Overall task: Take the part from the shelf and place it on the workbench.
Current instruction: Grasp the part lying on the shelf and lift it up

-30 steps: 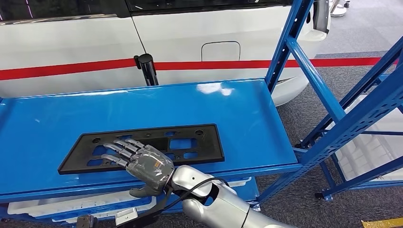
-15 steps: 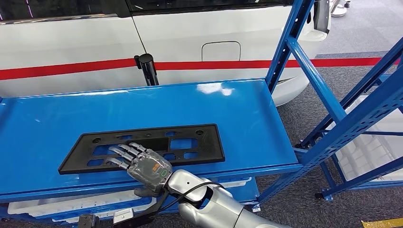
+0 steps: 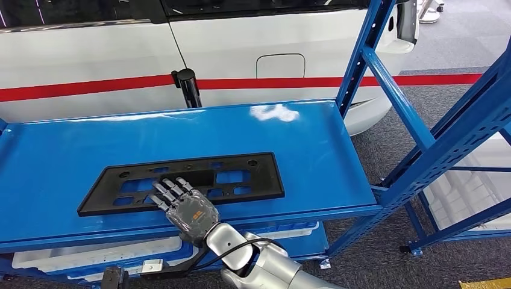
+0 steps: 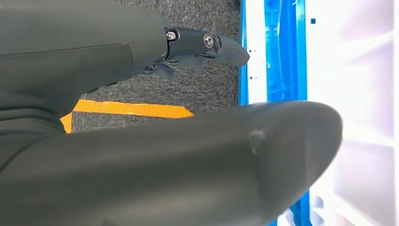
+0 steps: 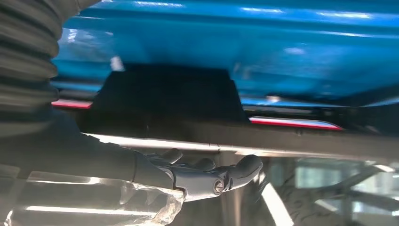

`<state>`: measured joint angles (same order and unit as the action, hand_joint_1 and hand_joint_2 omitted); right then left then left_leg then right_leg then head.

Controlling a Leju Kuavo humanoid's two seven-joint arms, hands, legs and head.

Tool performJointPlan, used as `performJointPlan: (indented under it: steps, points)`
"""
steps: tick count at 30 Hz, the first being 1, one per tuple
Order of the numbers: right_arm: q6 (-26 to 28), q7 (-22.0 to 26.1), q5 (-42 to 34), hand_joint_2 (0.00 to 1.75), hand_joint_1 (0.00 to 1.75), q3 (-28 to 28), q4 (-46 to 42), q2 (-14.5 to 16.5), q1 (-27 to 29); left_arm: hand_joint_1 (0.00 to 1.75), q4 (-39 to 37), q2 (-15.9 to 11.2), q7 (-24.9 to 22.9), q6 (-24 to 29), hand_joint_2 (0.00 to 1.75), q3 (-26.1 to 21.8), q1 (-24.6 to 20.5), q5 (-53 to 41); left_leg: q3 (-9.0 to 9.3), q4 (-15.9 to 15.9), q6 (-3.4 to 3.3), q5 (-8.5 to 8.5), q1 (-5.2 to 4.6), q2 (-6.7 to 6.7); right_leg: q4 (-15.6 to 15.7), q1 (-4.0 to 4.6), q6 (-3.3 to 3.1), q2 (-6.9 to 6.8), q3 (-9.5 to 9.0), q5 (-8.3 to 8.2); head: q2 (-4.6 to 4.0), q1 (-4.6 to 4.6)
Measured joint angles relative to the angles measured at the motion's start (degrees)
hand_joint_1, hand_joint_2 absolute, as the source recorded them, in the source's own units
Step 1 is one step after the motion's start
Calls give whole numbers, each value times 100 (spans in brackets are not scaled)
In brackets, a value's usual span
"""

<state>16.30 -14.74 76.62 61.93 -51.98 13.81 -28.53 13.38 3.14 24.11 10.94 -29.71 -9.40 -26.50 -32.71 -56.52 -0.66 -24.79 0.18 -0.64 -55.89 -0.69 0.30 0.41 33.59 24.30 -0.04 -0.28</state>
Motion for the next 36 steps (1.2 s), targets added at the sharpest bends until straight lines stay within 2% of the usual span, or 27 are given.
performJointPlan:
  steps: [2,3,4,7,8,9,14,29,36]
  points:
    - [8,-524,614,175,4,34,122,35,51,0,0,2,-3,42,0,1,-18,-2,-4,2,2,-2,0,-15,3,3,-14,-12,7,1,0,-1]
    - [1,-758,876,175,14,48,188,42,83,0,0,3,-3,64,0,1,-22,-5,-7,3,2,-2,0,-25,4,4,-20,-23,20,3,0,-1]
    - [-16,-939,1060,175,32,51,253,42,113,0,0,5,-3,79,0,1,-23,-12,-10,4,2,-1,0,-36,5,8,-26,-34,36,6,0,1]
    - [-84,-1202,1219,175,134,37,389,14,159,0,0,8,-6,91,0,1,-22,-32,-27,6,2,3,-5,-47,8,14,-33,-51,73,4,1,2]
    - [-109,-1234,1220,175,160,36,415,9,166,0,0,9,-8,91,0,1,-22,-36,-32,6,2,7,-8,-47,8,14,-33,-52,75,1,1,1]
    - [-132,-1256,1220,175,168,37,438,6,176,0,0,9,-10,91,0,1,-21,-40,-36,6,3,20,-10,-47,8,14,-35,-52,76,-5,0,1]
    - [-193,-1287,1228,175,175,37,473,-14,203,0,0,13,-13,83,0,1,-20,-44,-51,6,7,73,-12,-47,7,13,-39,-54,78,-45,0,1]
    - [-227,-1335,1232,175,175,37,226,-57,198,0,0,34,-16,150,0,-4,-22,-30,-55,6,1,92,-14,-58,9,13,-45,-66,83,-66,0,0]
    - [206,-1702,1232,175,175,173,-98,-236,233,0,0,134,-13,285,0,-7,-23,0,-82,5,1,114,-12,-60,8,13,-41,-75,81,-83,0,1]
